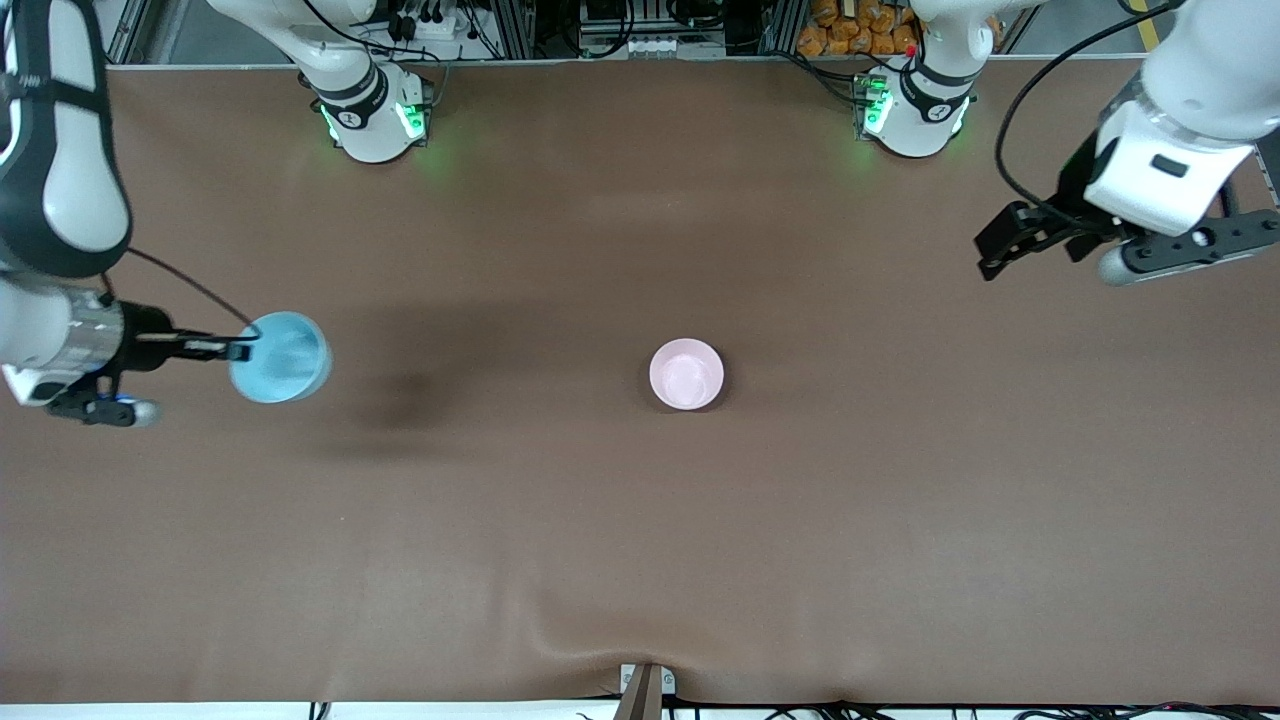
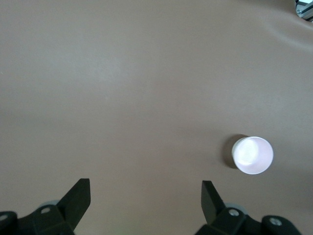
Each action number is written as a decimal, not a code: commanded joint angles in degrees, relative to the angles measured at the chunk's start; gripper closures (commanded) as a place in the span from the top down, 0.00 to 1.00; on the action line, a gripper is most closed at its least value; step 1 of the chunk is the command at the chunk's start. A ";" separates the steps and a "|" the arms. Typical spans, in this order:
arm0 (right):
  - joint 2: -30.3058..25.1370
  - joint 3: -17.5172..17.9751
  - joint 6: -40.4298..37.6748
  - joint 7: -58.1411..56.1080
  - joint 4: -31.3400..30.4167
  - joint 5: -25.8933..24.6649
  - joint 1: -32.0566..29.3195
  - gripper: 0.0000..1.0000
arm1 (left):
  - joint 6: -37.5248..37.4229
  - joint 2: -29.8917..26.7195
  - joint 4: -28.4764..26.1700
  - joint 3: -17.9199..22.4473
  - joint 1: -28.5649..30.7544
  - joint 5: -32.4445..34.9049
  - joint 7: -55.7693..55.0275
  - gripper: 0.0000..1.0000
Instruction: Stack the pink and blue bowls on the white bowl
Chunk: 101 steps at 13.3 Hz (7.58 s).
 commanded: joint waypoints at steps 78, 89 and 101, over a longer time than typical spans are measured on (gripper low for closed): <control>-13.10 -0.42 -7.30 -9.04 3.05 -11.06 -2.45 1.00 | -2.22 -3.53 -2.69 17.32 -9.11 -4.33 11.52 1.00; -14.60 2.31 -12.15 -11.69 8.24 -16.87 -3.70 1.00 | -1.70 -3.17 -2.78 17.32 -9.11 -4.33 11.52 1.00; -14.69 1.08 -11.10 -6.94 8.50 -12.38 -3.96 1.00 | -1.61 -3.09 -2.51 17.76 -9.02 -3.80 13.90 1.00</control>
